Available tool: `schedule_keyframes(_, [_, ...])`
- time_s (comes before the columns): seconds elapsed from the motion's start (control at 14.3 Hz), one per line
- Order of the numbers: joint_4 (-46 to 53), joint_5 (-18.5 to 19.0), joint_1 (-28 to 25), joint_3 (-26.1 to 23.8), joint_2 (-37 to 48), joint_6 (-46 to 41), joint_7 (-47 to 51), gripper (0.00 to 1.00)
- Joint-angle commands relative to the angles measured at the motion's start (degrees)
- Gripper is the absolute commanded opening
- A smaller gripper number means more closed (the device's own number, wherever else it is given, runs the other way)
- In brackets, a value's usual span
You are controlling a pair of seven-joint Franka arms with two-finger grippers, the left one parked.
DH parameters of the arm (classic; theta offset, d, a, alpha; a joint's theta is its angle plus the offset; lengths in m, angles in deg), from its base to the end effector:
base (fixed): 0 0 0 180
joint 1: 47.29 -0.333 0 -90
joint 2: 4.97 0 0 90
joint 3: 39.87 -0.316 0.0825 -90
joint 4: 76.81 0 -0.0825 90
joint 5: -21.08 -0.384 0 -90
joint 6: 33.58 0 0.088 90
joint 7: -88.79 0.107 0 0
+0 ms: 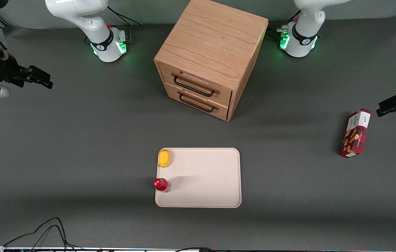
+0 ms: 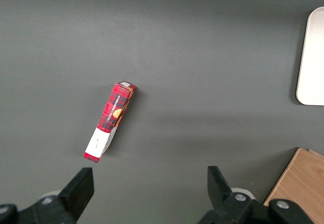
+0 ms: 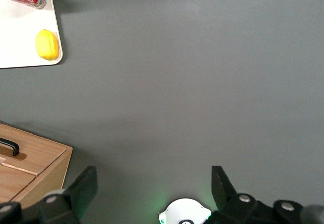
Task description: Open upper drawer
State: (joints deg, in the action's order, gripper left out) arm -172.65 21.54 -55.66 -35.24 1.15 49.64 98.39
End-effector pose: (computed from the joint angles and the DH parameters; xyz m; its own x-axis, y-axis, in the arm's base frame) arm 0.5065 0.0299 0.6239 0.9885 -0.1020 -0.1121 -0.1006 -0.9948 0.0184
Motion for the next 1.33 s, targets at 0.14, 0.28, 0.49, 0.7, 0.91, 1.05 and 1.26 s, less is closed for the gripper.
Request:
schedule_keyframes(0.14, [1.5,-0.8,-0.2,0.1,-0.4,-1.9,0.8,1.00])
schedule_keyframes(0.28, [1.5,-0.8,-0.2,0.1,-0.7,-2.0,1.0,1.00])
schedule_keyframes(0.49, [1.6,-1.0,-0.2,0.1,-0.6,-2.1,1.0,1.00])
schedule_keyframes(0.7, [3.6,-1.1,-0.8,-1.2,-0.6,-2.3,-0.4,1.00])
schedule_keyframes(0.91, [8.5,-6.6,-0.8,-5.0,-1.9,-2.7,-13.6,1.00])
schedule_keyframes(1.05, [9.5,-10.9,-0.8,-7.6,-3.1,-2.2,-18.7,1.00])
schedule_keyframes(1.26, [15.9,-12.1,-0.7,-15.4,-10.1,-2.7,-28.7,1.00])
